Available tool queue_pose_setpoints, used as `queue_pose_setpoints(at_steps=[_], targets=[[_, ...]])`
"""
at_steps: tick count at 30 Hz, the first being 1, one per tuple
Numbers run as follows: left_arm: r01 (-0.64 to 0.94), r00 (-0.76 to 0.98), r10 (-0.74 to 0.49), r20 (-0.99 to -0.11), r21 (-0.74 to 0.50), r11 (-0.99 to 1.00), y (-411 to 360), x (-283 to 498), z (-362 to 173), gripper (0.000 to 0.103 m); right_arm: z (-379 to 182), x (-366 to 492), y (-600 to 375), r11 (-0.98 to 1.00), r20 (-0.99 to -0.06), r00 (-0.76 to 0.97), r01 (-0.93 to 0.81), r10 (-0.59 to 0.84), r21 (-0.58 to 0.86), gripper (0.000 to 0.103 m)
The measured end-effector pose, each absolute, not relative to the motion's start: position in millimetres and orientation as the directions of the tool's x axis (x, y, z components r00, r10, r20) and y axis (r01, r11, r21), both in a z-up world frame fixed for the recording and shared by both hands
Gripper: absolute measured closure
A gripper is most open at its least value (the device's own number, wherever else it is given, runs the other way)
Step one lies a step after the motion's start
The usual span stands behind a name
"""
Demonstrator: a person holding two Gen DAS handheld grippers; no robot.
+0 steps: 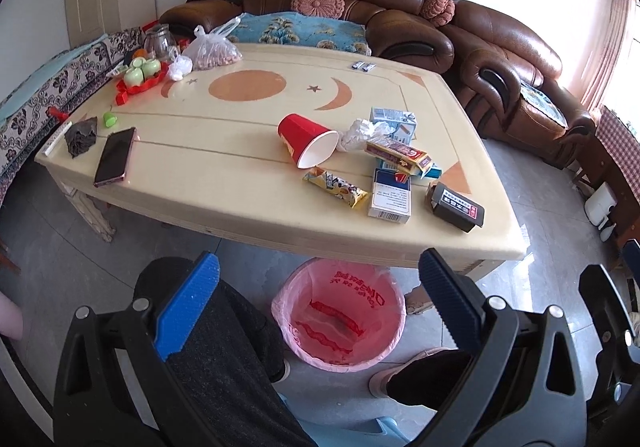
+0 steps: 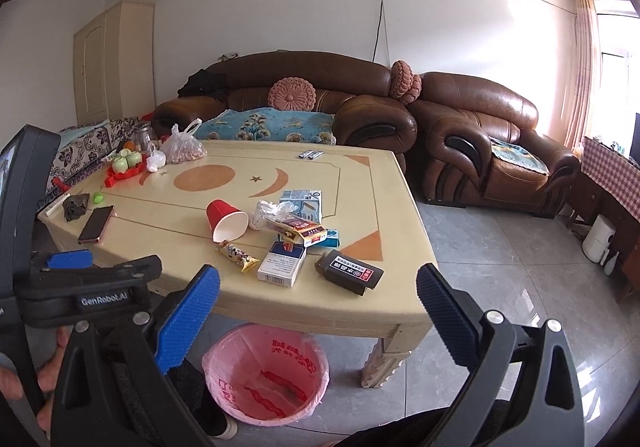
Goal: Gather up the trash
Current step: 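Grasp the ice-cream bar with the left tool while the right tool grasps the black box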
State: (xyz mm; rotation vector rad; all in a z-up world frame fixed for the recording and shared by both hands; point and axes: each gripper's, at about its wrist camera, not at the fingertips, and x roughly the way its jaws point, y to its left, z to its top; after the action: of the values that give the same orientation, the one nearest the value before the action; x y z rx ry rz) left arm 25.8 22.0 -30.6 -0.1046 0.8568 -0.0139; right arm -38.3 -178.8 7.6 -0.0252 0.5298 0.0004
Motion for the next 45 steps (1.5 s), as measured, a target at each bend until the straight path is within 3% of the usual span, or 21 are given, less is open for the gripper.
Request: queue_pose_setpoints(at_steps=[12,35,45], targets=[[-0.192,0.487,-0.088,-0.869,-0.205,0.960,34,78,-65,0.005,-29,49,-235,0.963,-0.651,0.730,-0.270,0.210,0.008,0.006],[-0.394,0.265,-0.117,-0.957,-0.218,0.893,11,192,-88,0.005,-65,193,-252,0.823,-0.820,0.437,-0.564,0.368,0.069,0.006],[-0.477,0.247,-0.150,-0.957,-0.255,0.841,15,225,-111,0.005,-103,225,-257,0.799,-0.878,0.343,-0.597,0.334,0.071,0.006]])
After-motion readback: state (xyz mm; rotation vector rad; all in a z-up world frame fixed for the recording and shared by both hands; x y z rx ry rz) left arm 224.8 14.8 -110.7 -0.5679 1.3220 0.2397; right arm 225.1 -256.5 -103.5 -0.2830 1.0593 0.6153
